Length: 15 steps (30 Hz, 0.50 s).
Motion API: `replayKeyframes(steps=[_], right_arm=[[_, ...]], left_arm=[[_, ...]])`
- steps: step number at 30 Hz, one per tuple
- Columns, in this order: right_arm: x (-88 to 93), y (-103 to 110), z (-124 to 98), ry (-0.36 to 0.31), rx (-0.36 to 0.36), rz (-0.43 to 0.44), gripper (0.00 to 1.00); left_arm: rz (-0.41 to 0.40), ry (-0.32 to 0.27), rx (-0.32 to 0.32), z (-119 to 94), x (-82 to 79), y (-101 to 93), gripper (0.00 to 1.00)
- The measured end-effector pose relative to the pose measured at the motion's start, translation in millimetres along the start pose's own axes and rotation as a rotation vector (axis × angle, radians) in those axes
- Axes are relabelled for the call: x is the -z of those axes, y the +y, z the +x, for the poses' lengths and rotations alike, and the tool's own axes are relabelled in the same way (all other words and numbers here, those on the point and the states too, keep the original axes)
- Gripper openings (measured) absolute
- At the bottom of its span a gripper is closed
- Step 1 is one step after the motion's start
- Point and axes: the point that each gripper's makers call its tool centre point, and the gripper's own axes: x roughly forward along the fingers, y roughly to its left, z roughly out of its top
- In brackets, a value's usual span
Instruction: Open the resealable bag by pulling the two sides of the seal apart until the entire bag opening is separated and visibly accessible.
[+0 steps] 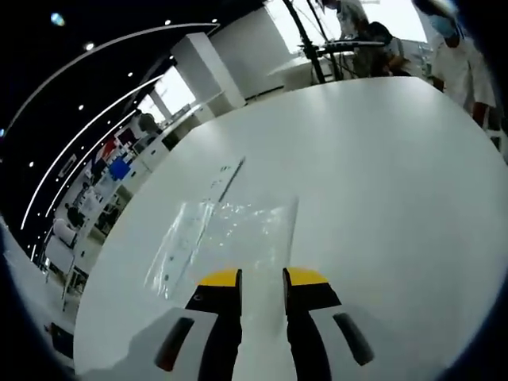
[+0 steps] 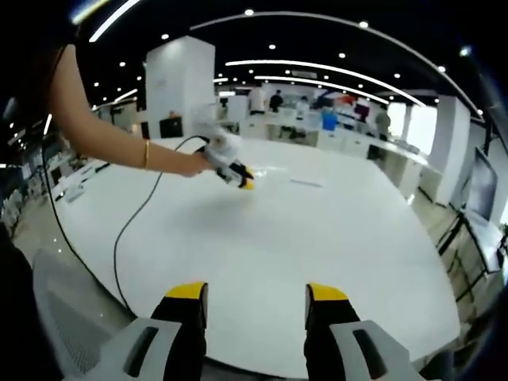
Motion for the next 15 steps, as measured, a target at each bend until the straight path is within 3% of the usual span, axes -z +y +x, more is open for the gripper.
replayKeyframes(steps=[7, 10, 15], right_arm=[[0.9, -4.1, 1.0, 0.007, 0.006, 0.009, 0.46], [1.3, -4.6, 1.5, 0.014, 0.01, -0.001, 0.46], [1.5, -3.9, -0.2, 0.011, 0.015, 0.005, 0.46]], left_arm=[[-0.027, 0.039, -0.002, 10.4, 7.2, 0.4, 0.18], [-0.054, 0.097, 0.009, 12.7, 18.1, -2.4, 0.14], [-0.07, 0.08, -0.003, 12.9, 17.7, -0.6, 0.07]])
